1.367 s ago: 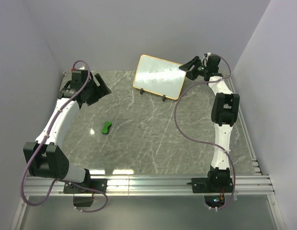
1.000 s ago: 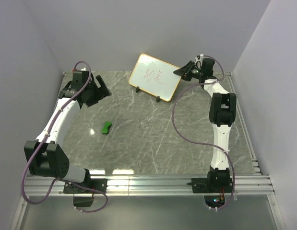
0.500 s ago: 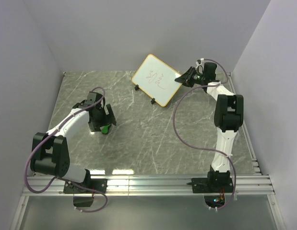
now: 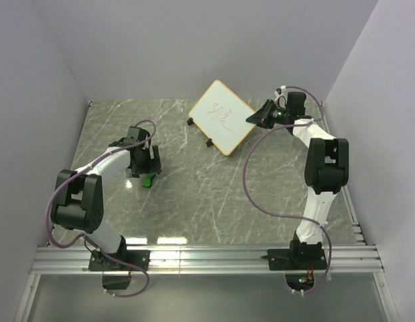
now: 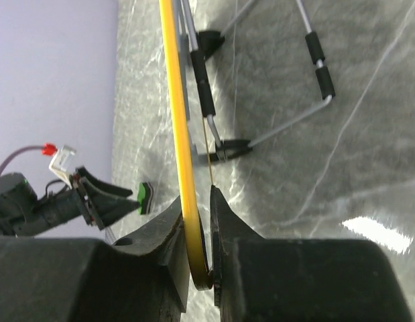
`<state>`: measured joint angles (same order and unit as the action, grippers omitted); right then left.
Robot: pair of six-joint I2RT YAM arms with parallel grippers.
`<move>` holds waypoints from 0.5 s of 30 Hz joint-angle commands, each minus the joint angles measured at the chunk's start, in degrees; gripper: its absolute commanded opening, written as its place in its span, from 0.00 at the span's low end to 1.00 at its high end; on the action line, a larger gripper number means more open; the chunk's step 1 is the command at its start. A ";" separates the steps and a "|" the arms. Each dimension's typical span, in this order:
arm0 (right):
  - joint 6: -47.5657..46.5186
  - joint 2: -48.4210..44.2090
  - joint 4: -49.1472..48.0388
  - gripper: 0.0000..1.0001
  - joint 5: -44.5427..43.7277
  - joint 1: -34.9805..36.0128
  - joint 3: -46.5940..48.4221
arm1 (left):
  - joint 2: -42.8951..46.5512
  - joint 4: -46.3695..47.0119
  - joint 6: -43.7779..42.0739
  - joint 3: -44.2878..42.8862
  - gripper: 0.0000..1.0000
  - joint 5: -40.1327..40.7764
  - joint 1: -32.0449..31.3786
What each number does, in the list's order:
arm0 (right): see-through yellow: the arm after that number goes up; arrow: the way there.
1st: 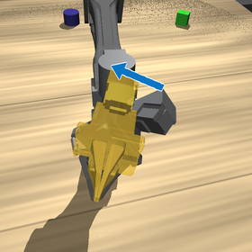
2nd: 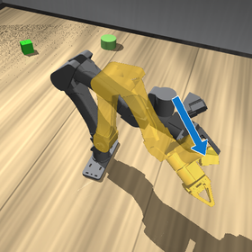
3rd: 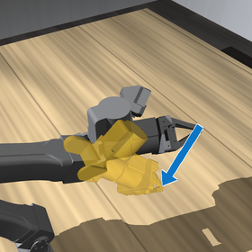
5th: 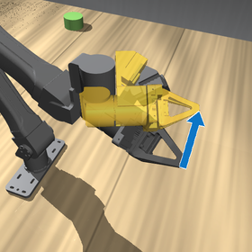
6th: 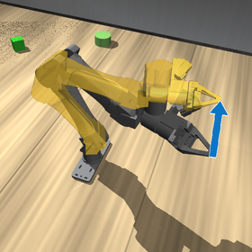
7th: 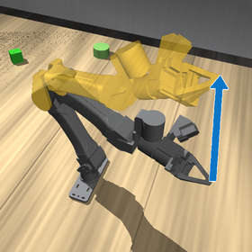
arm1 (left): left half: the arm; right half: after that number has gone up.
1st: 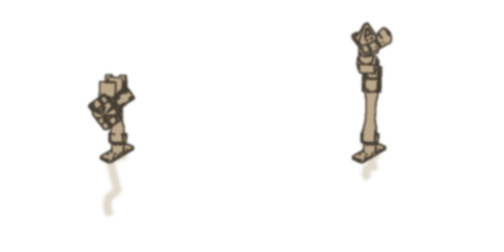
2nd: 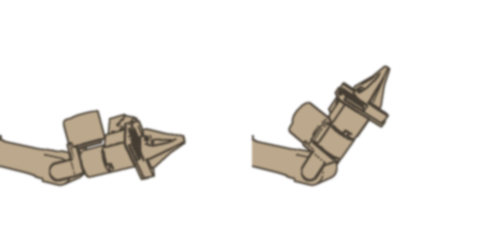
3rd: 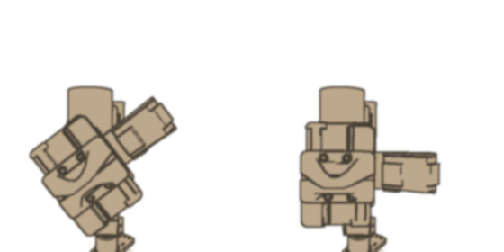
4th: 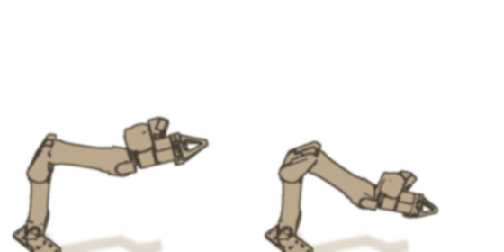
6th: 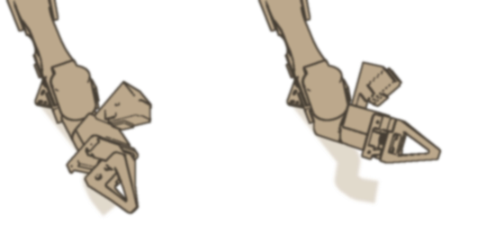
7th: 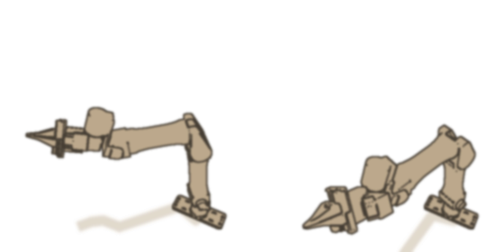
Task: Erase the whiteboard
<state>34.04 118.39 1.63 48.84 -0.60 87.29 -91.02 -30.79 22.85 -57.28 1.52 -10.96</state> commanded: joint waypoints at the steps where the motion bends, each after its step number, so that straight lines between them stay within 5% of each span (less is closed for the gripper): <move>1: -1.69 -5.09 5.40 0.15 -1.46 0.42 -3.34 | -0.12 2.48 -2.99 -0.73 0.88 1.65 -0.03; 15: -4.42 -11.16 6.55 0.14 -3.40 -0.10 -10.73 | -0.82 4.33 -0.88 3.75 0.69 -0.38 -0.46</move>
<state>29.85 109.89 4.10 47.68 -0.51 78.02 -93.14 -27.83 21.82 -54.46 1.34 -10.98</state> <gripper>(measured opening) 0.169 0.698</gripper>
